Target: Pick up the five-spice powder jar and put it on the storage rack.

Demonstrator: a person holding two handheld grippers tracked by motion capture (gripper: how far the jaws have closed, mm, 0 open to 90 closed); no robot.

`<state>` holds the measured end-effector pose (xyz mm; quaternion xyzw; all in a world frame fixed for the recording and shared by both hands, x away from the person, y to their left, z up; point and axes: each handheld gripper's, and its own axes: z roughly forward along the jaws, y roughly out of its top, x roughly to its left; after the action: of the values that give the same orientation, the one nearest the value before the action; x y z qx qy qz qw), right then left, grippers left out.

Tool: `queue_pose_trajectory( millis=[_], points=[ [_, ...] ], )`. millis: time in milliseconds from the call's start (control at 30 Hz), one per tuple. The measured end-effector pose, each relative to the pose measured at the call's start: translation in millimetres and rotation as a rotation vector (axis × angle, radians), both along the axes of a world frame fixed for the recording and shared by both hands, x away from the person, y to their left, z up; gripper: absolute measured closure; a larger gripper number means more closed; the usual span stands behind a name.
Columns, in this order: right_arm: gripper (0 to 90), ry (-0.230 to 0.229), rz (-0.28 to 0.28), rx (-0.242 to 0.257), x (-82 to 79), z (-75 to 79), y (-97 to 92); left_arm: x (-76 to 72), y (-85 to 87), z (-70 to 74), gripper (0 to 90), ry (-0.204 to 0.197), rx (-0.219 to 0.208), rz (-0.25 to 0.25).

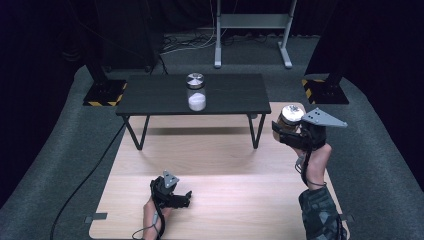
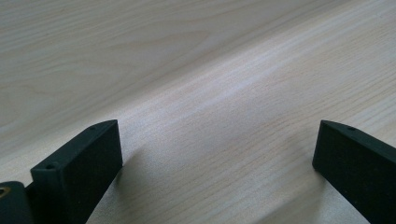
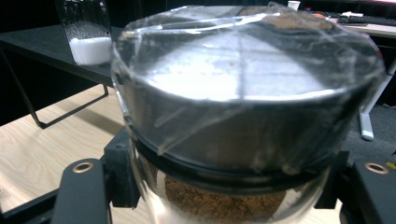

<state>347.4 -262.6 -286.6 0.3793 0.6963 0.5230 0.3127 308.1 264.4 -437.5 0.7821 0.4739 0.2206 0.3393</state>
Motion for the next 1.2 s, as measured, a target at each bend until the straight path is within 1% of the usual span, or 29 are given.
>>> queue_pose_trajectory(
  millis=[233, 567, 867, 1200],
  points=[
    [29.4, -0.005, 0.013, 0.0, 6.5, 5.6, 4.3, 0.6, 0.6, 0.2, 1.1, 0.003, -0.001, -0.002],
    [29.4, -0.013, 0.038, 0.019, 19.7, 12.6, 10.0, 0.7, 0.7, 0.2, 1.1, 0.003, -0.001, -0.003],
    [29.4, -0.009, 0.055, 0.039, 32.1, 16.7, 13.6, 1.1, 1.0, 0.3, 1.1, 0.005, -0.002, -0.005],
    [29.4, -0.009, 0.069, 0.047, 43.6, 23.5, 17.1, 0.6, 0.7, 0.2, 1.1, 0.002, -0.001, -0.005]
  ],
)
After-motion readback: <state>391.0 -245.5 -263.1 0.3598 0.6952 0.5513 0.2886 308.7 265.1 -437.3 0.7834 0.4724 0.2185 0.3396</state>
